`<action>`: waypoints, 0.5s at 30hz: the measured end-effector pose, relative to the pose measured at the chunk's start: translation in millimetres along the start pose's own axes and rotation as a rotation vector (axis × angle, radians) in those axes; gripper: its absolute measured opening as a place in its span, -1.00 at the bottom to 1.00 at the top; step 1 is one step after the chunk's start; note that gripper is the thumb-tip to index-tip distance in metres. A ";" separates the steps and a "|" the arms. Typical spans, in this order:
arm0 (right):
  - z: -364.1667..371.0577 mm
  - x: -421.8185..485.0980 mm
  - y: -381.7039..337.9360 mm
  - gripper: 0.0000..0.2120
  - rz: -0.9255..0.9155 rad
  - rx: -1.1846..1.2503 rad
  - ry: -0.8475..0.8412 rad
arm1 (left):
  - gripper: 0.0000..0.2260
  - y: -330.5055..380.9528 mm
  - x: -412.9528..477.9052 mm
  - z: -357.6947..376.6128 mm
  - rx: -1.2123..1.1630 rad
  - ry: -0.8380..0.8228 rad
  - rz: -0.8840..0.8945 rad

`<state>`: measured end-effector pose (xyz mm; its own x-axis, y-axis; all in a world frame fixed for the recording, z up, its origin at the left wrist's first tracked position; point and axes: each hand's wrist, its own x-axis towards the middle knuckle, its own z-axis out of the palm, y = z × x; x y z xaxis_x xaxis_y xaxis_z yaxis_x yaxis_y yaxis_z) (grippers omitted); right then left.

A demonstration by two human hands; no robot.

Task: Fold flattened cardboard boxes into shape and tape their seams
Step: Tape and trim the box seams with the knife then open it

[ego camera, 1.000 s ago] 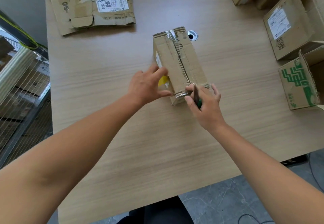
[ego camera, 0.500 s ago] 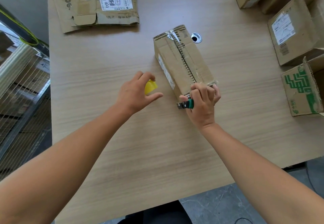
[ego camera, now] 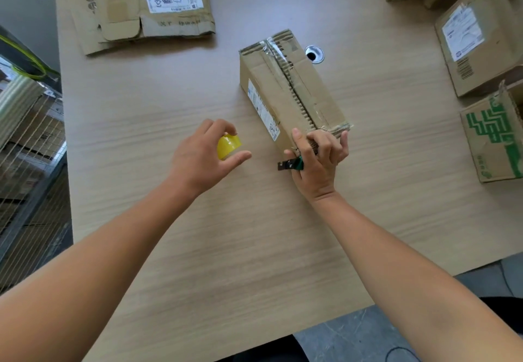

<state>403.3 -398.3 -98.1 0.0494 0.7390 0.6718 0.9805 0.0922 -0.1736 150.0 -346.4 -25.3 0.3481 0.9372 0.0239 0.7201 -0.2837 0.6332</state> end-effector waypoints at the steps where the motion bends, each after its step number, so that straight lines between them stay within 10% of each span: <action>1: -3.4 2.4 -2.6 -0.66 0.025 0.002 -0.026 | -0.56 3.4 1.1 -2.6 0.002 -0.004 0.001; 7: -60.5 18.8 6.1 -0.48 0.024 0.277 -0.253 | -0.59 25.0 11.6 -25.7 0.023 0.004 0.026; 11: -78.9 38.8 17.9 -0.49 0.598 0.470 -0.142 | -0.63 31.6 26.3 -41.3 0.036 0.043 0.026; 15: -61.1 56.0 17.7 -0.66 0.909 0.680 -0.435 | -0.66 38.8 45.1 -47.3 0.089 0.057 -0.011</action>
<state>435.0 -396.1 -19.5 0.4713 0.8662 -0.1663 0.3146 -0.3413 -0.8857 165.3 -305.5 37.0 0.3064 0.9498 0.0629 0.7750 -0.2873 0.5628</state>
